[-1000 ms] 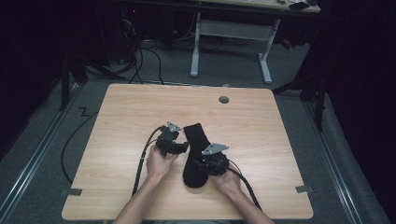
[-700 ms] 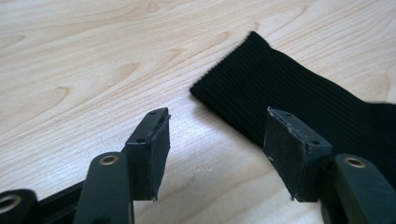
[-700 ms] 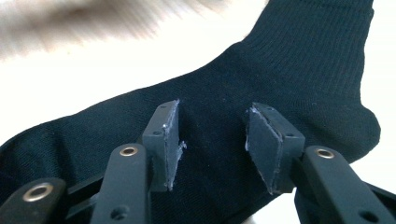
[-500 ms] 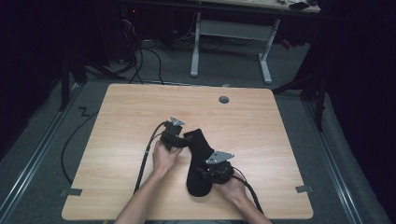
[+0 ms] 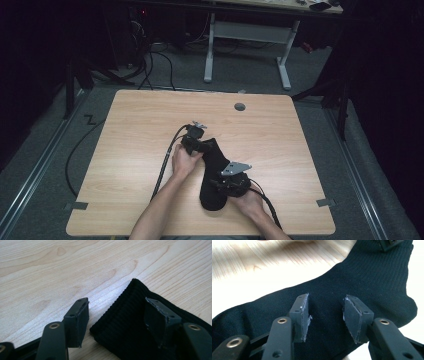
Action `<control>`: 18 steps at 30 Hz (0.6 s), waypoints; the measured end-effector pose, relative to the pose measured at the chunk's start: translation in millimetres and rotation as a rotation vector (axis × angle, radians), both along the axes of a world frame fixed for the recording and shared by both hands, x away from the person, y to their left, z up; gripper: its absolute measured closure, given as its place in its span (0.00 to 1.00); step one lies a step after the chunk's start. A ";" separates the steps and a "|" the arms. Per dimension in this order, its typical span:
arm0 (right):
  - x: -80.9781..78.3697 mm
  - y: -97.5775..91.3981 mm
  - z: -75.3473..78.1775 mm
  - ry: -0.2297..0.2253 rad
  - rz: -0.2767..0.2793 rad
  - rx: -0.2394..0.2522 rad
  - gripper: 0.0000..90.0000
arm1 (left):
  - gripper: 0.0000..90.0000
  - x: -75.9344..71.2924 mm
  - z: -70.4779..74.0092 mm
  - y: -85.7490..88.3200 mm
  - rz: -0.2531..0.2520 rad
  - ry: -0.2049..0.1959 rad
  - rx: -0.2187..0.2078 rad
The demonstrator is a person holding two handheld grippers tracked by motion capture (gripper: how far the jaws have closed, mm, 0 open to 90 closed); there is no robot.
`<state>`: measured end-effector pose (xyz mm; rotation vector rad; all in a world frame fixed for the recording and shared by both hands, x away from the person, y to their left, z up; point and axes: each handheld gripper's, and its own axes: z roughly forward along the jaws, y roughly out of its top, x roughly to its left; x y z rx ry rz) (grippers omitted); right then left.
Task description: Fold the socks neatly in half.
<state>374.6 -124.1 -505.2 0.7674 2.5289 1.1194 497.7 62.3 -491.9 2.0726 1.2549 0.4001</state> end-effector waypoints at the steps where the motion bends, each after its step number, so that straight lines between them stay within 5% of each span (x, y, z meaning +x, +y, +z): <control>1: -0.1 0.0 -0.1 0.001 -0.001 0.002 0.61 | 0.44 -0.5 0.1 -0.1 -0.007 -0.003 0.012; 11: 0.9 -0.3 -0.1 0.004 -0.002 0.005 0.62 | 0.62 -1.9 3.4 7.0 -0.040 0.010 0.038; 18: 1.6 0.2 0.7 0.011 -0.004 0.000 0.62 | 0.82 -1.0 4.1 12.9 -0.063 0.035 0.002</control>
